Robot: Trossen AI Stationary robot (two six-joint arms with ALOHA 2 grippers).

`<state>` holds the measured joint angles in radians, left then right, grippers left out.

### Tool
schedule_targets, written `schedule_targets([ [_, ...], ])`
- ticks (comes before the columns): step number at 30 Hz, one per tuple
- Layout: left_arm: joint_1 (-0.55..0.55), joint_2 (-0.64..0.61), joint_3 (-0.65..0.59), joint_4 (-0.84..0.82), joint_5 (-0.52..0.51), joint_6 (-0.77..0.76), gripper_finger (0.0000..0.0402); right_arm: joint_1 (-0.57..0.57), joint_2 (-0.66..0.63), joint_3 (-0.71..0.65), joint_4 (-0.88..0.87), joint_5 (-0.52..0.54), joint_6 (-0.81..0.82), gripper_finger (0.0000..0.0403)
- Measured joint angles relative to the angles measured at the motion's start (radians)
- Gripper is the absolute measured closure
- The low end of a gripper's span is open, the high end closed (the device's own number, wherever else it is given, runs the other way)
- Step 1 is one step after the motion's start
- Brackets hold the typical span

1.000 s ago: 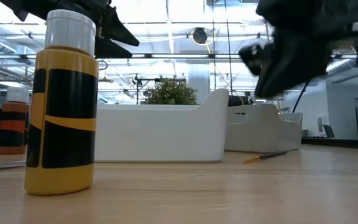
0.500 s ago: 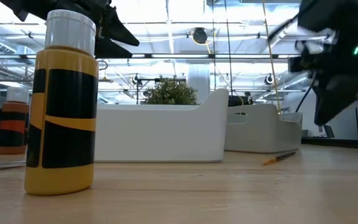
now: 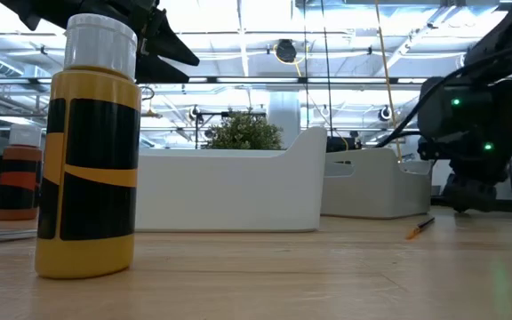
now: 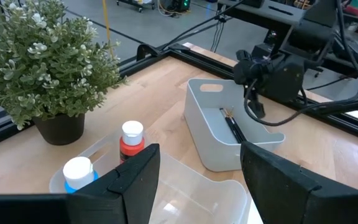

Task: Pick & Place Paint Supplies
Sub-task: Adjust the gray bin, then put the gold paintbrush into the gray bin

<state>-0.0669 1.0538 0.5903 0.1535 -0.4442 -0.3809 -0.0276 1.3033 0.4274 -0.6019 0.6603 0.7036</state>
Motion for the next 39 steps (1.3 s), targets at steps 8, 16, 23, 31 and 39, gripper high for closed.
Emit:
schedule_targets([
  [8,0.0,0.0,0.0,-0.001,0.0,0.005,0.0165,-0.001,0.0,-0.002,0.284,-0.037,-0.214,0.0402],
  [16,0.0,0.0,0.0,-0.006,0.0,0.005,0.0165,-0.004,-0.001,-0.003,0.369,-0.124,-0.252,0.0402],
  [23,0.0,0.0,0.0,-0.008,0.0,0.006,0.0165,0.016,-0.002,-0.001,0.438,-0.218,-0.248,0.0403],
  [31,0.0,0.0,0.0,-0.008,0.0,0.005,0.0165,0.036,-0.002,-0.001,0.462,-0.271,-0.247,0.0403],
  [39,0.0,0.0,0.0,-0.008,0.0,0.004,0.0165,0.054,-0.095,-0.005,0.403,-0.291,-0.221,0.0403],
])
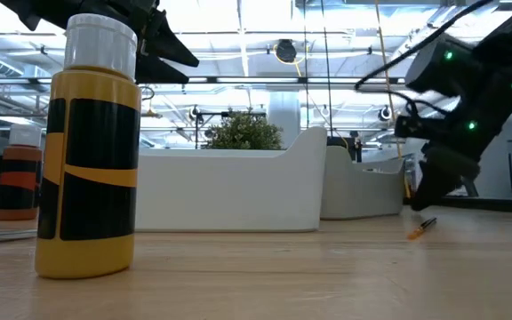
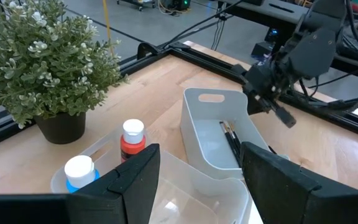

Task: Pick & Place Paint Supplies
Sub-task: Put the gold paintbrush into the gray bin

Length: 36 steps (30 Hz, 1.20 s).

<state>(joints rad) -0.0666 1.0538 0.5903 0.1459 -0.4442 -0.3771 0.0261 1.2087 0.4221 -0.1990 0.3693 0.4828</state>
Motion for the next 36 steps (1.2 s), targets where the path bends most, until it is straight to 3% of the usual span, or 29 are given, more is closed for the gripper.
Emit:
schedule_targets([
  [3,0.0,0.0,0.0,0.0,0.0,0.001,0.0165,0.012,-0.064,0.002,-0.055,-0.014,0.063,0.0403],
  [10,0.0,0.0,0.0,0.0,0.0,0.002,0.0165,0.155,-0.116,0.001,-0.027,-0.215,0.062,0.0403],
  [15,0.0,0.0,0.0,0.0,0.0,0.002,0.0165,0.279,-0.094,0.001,0.2,-0.169,-0.046,0.0403],
  [19,0.0,0.0,0.0,0.002,0.0,0.002,0.0165,0.325,-0.004,0.003,0.359,-0.141,-0.13,0.0403],
  [27,0.0,0.0,0.0,0.006,0.0,-0.01,0.0165,0.367,0.191,0.003,0.435,-0.097,-0.189,0.0403],
  [31,0.0,0.0,0.0,0.006,0.0,-0.01,0.0165,0.382,0.217,0.003,0.434,-0.087,-0.188,0.0403],
  [36,0.0,0.0,0.0,0.006,0.0,-0.011,0.0165,0.411,0.194,0.003,0.427,-0.155,-0.141,0.0403],
])
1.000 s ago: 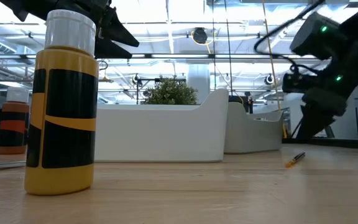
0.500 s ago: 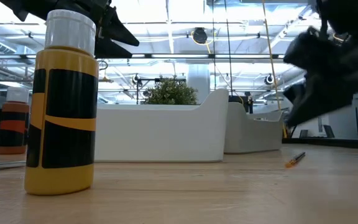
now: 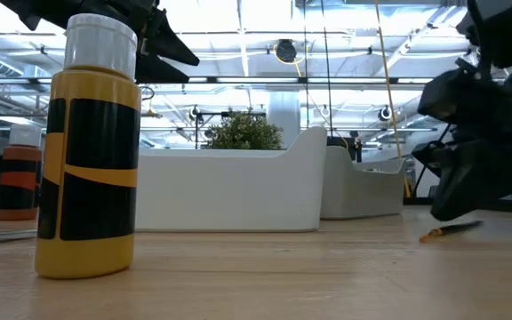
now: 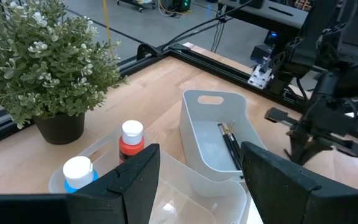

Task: Pick & Place Paint Supplies
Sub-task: Put the gold paintbrush into the gray bin

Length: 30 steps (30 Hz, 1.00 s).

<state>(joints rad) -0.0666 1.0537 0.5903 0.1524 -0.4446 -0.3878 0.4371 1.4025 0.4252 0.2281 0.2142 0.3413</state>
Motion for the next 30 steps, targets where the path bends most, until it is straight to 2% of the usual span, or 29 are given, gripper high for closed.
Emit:
schedule_targets([
  [3,0.0,0.0,0.0,0.0,0.0,-0.001,0.0165,0.024,-0.027,0.0,-0.003,-0.036,0.045,0.0403],
  [9,0.0,0.0,0.0,0.0,0.0,-0.003,0.0165,0.093,-0.066,0.0,0.021,-0.034,0.099,0.0403],
  [14,0.0,0.0,0.0,0.001,0.0,-0.003,0.0165,0.129,-0.046,0.0,0.231,-0.031,0.092,0.0402],
  [16,0.0,0.0,0.0,0.002,0.0,-0.003,0.0165,0.14,-0.02,0.0,0.331,-0.037,0.063,0.039],
  [19,0.0,0.0,0.0,0.002,0.0,-0.002,0.0165,0.155,0.031,0.019,0.396,-0.06,-0.008,0.0348],
  [21,0.0,0.0,0.0,0.003,-0.001,-0.003,0.0165,0.163,0.07,0.045,0.376,-0.066,-0.06,0.031],
  [25,0.0,0.0,0.0,0.002,-0.001,-0.003,0.0165,0.171,0.143,0.115,0.278,-0.144,-0.118,0.025],
  [30,0.0,0.0,0.0,0.002,-0.001,-0.009,0.0165,0.19,0.207,0.195,0.074,-0.167,-0.123,0.0242],
])
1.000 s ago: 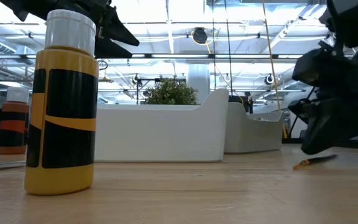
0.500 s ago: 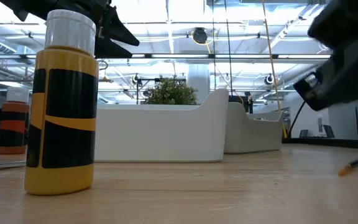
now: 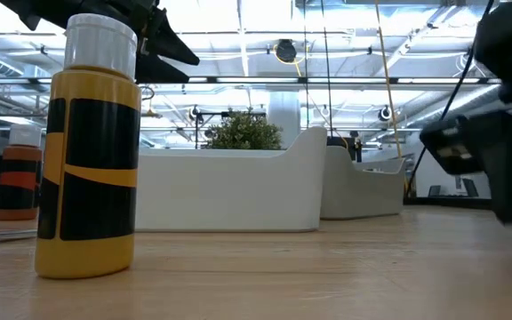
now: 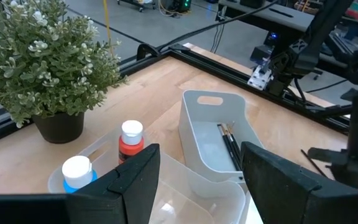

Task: Pick & Place Paint Supplies
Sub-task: Put the gold paintbrush into the gray bin

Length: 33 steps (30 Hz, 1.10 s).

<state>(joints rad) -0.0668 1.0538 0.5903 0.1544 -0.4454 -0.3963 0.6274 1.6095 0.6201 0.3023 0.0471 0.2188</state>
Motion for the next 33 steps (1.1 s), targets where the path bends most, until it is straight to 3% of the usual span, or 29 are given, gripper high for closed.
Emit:
schedule_targets([
  [7,0.0,0.0,0.0,0.0,0.0,-0.006,0.0165,0.03,0.066,0.032,-0.177,0.028,-0.001,0.0285],
  [11,0.0,0.0,0.0,0.0,0.0,-0.007,0.0165,0.035,0.071,0.031,-0.298,0.027,0.004,0.0331],
  [16,0.0,0.0,0.0,0.004,0.0,-0.008,0.0165,0.035,0.07,0.03,-0.331,0.032,0.001,0.0394],
  [28,0.0,0.0,0.0,0.004,0.0,-0.009,0.0165,0.037,0.072,0.027,-0.311,0.101,0.015,0.0401],
  [33,0.0,0.0,0.0,0.004,-0.001,-0.008,0.0165,0.027,0.012,0.027,-0.239,0.113,0.016,0.0402],
])
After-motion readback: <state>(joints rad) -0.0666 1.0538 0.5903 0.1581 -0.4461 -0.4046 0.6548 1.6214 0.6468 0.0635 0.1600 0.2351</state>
